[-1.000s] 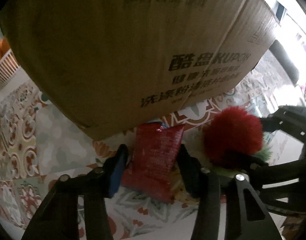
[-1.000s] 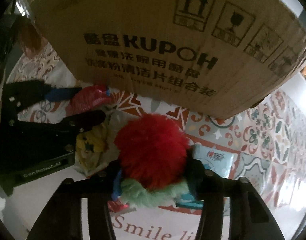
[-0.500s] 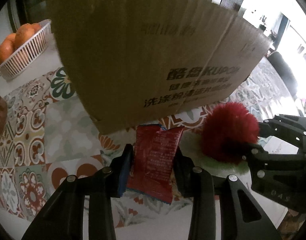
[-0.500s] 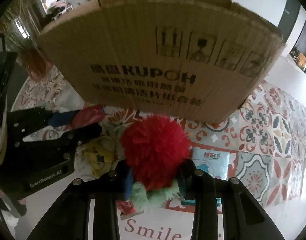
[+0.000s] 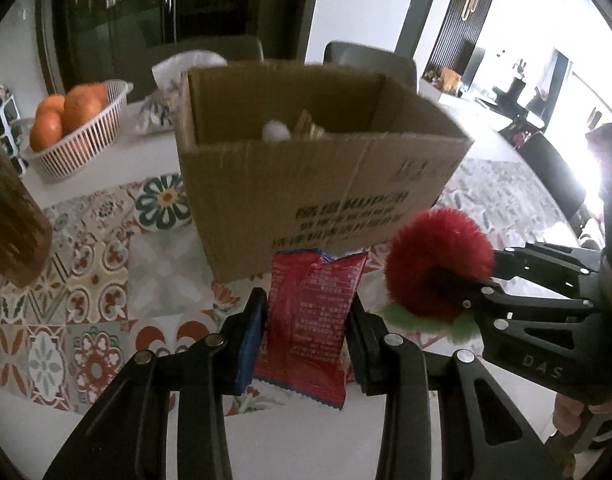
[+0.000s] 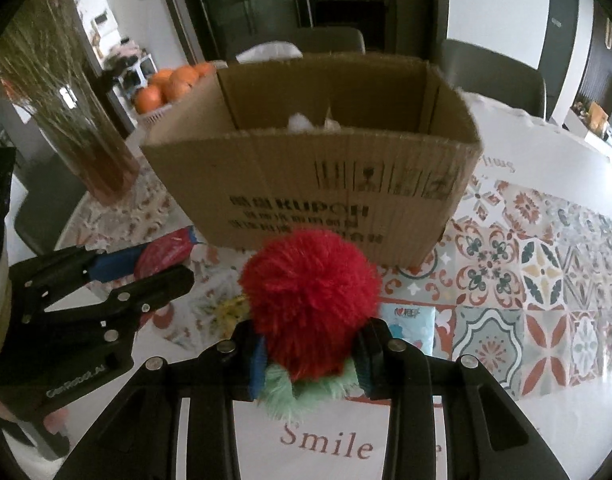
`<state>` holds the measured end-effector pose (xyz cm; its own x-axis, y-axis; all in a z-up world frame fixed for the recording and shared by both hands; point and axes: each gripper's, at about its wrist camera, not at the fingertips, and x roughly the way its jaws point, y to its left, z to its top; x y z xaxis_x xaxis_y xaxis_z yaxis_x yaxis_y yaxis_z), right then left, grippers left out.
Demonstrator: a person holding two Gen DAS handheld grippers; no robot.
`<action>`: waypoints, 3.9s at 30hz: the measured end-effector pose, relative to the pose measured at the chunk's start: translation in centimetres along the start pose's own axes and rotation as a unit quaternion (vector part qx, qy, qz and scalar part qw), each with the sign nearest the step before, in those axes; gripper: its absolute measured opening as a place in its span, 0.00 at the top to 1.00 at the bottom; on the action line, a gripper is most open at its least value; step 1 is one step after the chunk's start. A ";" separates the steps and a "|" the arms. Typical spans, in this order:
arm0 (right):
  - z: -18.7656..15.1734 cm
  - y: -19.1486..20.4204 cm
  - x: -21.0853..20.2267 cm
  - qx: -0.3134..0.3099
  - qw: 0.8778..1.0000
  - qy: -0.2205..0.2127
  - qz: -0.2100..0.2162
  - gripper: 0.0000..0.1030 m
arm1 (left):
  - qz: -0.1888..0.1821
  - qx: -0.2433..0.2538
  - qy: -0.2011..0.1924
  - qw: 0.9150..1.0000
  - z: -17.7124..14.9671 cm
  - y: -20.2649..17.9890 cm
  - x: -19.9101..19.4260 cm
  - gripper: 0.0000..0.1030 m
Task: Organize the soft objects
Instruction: 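Lift the pompom and snack bag into the box and open both tools, then move both tools down toward the yellow toy and blue tissue pack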
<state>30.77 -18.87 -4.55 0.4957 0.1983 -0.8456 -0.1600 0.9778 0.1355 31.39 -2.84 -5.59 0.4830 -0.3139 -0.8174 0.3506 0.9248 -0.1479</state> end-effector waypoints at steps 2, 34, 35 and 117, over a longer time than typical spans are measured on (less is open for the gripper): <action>0.1 0.2 -1.1 0.000 1.000 -0.011 0.002 0.65 | 0.001 0.004 -0.012 1.000 0.3 -0.5 -1.2 0.64; 9.4 -0.7 -9.2 -0.002 0.989 -0.145 0.018 0.65 | 0.014 0.015 -0.118 0.993 9.7 -2.5 -9.9 0.64; 9.7 -0.7 -9.0 -0.001 0.989 -0.145 0.018 0.65 | 0.016 0.015 -0.119 0.993 10.1 -2.4 -9.6 0.64; -1.0 -4.7 -3.5 0.070 0.995 -0.003 -0.066 0.38 | 0.115 -0.013 0.037 0.993 1.0 -3.8 -1.6 0.27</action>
<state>28.96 -24.18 -2.76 0.5099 0.0674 -0.8576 0.0270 0.9952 0.0943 30.10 -6.07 -3.10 0.4878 -0.0779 -0.8694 0.2166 0.9757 0.0341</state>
